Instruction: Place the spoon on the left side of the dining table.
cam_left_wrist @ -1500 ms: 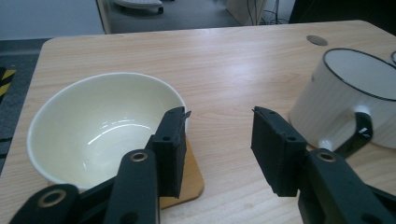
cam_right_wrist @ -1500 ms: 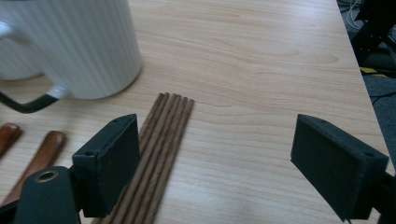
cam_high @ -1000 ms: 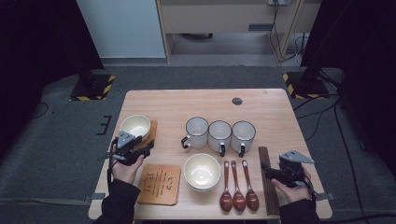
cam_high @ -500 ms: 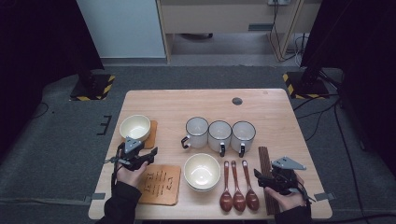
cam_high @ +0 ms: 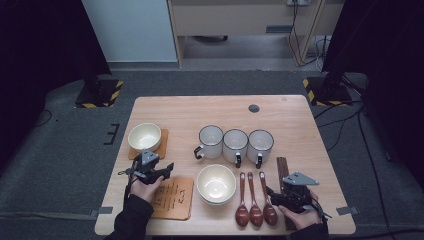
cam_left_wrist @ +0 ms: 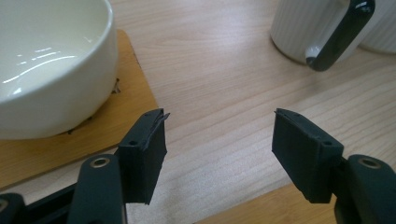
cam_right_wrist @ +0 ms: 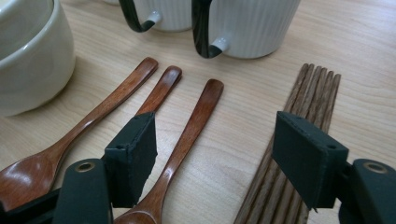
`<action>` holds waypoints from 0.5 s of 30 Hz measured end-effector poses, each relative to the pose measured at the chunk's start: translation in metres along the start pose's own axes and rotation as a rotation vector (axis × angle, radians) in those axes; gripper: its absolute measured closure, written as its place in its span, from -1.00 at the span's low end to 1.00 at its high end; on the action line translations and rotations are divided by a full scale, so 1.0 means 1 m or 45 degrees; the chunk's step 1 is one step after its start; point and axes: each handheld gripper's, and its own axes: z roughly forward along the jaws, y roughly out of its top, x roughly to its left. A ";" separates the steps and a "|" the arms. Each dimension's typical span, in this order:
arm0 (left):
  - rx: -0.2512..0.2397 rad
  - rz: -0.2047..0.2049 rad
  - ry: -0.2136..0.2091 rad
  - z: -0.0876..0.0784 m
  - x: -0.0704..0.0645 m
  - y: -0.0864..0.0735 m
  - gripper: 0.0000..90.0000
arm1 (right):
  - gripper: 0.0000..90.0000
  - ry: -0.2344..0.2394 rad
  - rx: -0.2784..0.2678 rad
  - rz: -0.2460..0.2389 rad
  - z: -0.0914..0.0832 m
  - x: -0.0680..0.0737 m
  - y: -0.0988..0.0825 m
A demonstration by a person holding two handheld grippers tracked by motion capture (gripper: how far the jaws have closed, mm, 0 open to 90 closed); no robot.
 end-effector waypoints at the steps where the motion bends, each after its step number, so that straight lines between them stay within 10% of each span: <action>1: 0.000 0.000 0.000 0.000 0.000 0.000 -0.23 | -0.31 0.000 0.000 0.000 0.000 0.000 0.000; 15: 0.100 0.038 0.036 0.013 0.000 -0.006 -0.28 | -0.16 0.033 0.073 -0.048 0.009 0.010 -0.005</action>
